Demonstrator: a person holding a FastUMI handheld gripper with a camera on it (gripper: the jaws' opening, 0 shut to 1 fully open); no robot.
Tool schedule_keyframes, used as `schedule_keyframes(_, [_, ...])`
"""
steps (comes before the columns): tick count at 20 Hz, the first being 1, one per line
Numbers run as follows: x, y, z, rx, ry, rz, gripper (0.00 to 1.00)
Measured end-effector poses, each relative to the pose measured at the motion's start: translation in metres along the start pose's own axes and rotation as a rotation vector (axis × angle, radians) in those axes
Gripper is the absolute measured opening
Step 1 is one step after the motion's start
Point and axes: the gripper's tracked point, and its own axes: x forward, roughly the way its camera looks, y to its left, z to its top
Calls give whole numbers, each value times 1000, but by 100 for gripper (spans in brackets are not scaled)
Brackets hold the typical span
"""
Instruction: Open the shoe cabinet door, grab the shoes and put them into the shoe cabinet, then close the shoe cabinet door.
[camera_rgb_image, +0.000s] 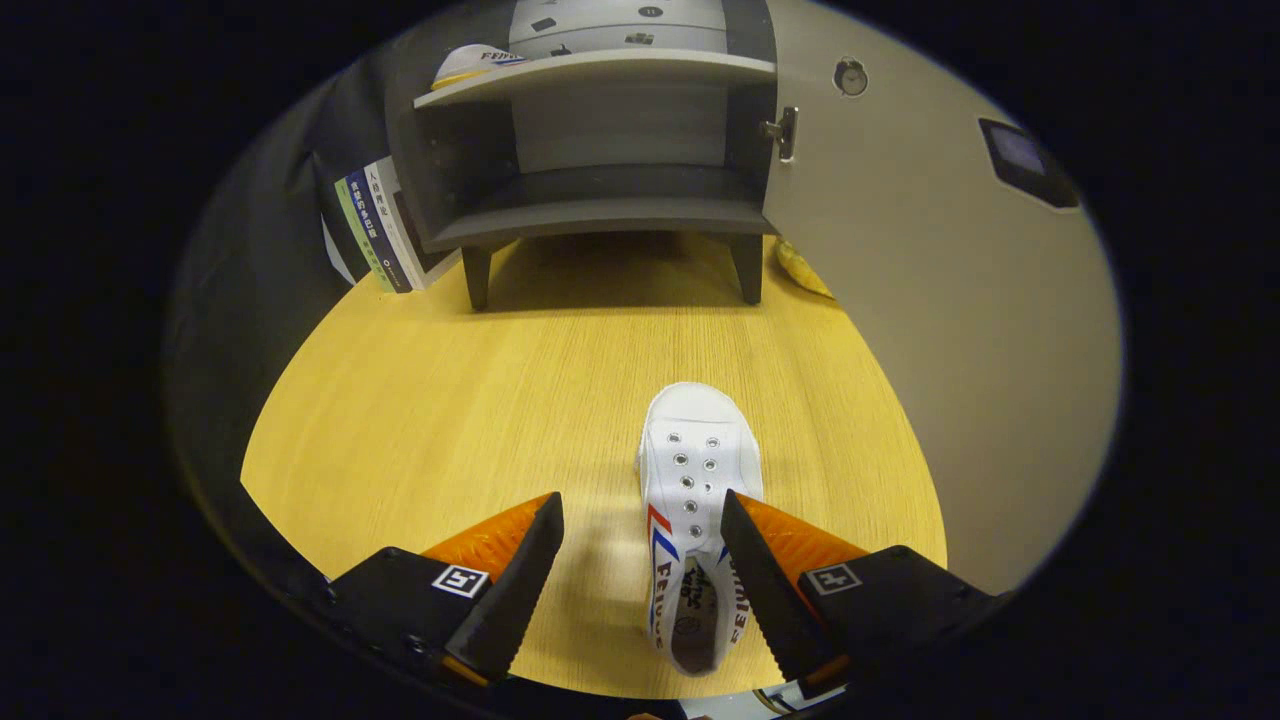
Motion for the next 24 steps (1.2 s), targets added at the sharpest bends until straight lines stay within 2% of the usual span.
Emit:
schedule_keyframes(6, [29,0,-20,-28,106,4,98])
schedule_keyframes(9, [36,-4,-22,-47,124,-18,92])
schedule_keyframes(10, [36,-9,-22,-62,123,-40,86])
schedule_keyframes(14, [39,-17,-28,-206,133,-110,50])
schedule_keyframes(17, [45,-20,-29,-324,145,-167,49])
schedule_keyframes(18, [40,-20,-27,-354,151,-180,40])
schedule_keyframes(19, [41,-20,-29,-357,151,-191,40])
schedule_keyframes(20, [42,-15,-29,-354,162,-164,31])
schedule_keyframes(21, [36,-16,-28,-332,160,-168,31])
schedule_keyframes(22, [37,-15,-27,-330,153,-164,17])
schedule_keyframes(23, [44,-16,-29,-325,159,-151,17])
schedule_keyframes(24, [42,-15,-24,-313,152,-139,11])
